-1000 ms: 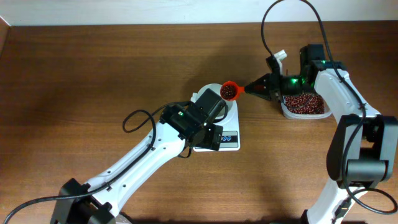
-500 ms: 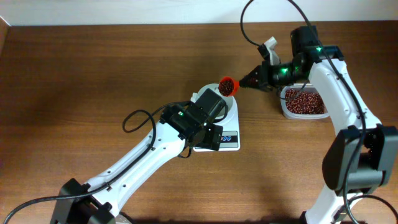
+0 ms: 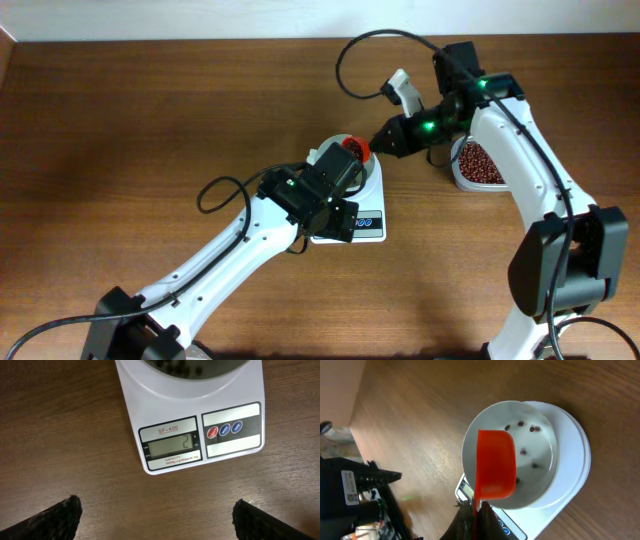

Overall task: Scoop item into bowl and weigh 50g on scale
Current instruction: 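Carry the filled scoop over the white bowl on the scale, then tip the red scoop with the right gripper to pour beans into the bowl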

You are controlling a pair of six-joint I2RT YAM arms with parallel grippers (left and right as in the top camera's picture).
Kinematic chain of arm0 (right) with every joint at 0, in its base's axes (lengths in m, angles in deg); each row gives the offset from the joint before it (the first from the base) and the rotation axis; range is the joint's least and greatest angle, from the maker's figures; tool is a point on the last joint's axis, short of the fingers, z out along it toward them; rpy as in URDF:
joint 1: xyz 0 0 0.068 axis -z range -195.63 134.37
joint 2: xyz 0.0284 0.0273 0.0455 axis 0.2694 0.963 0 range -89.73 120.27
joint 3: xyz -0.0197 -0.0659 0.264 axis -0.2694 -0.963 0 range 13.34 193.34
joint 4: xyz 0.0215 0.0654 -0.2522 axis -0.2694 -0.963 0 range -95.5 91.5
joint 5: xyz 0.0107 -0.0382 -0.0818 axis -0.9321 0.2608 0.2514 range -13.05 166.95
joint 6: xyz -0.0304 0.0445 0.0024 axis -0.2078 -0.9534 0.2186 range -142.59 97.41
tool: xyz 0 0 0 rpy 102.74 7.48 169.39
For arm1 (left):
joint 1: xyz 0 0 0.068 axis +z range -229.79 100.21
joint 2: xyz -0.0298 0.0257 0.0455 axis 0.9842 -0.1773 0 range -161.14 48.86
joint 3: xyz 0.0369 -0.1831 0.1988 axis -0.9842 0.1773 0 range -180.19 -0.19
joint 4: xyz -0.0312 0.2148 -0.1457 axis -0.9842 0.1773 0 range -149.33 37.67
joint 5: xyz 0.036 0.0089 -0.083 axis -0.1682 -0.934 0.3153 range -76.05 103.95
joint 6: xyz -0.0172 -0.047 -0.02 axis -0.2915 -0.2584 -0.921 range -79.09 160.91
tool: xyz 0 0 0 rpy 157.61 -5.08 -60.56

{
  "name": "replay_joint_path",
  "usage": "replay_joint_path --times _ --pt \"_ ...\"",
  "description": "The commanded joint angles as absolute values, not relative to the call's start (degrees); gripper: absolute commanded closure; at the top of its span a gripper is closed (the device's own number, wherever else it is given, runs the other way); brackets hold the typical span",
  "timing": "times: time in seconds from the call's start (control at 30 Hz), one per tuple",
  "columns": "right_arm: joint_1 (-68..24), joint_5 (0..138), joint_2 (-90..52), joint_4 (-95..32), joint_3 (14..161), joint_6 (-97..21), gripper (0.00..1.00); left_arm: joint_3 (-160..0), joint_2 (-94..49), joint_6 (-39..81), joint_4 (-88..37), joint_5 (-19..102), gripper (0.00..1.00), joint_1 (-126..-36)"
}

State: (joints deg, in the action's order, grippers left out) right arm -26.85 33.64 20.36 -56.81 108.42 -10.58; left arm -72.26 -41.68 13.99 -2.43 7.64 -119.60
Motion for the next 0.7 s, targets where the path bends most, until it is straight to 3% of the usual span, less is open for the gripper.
replay_joint_path --times 0.0,0.4,0.47,0.5,0.67 --pt "-27.2 32.4 18.8 -56.6 109.7 -8.2 0.96 -71.7 -41.4 13.1 -2.5 6.8 0.01 -119.8" --pt "-27.2 32.4 18.8 -55.3 109.7 -8.2 0.96 -71.7 -41.4 13.1 -2.5 6.8 0.01 -119.8" --pt "-27.2 32.4 18.8 -55.3 109.7 -8.2 0.91 -71.7 -41.4 13.1 -2.5 6.8 0.01 -119.8" --pt "-27.2 32.4 18.8 -55.2 109.7 -8.2 0.96 -71.7 -41.4 13.1 -2.5 6.8 0.01 -119.8" --pt "-27.2 32.6 18.4 -55.3 109.8 -7.2 0.96 -71.7 -41.4 13.1 -2.5 6.8 0.01 -119.8"
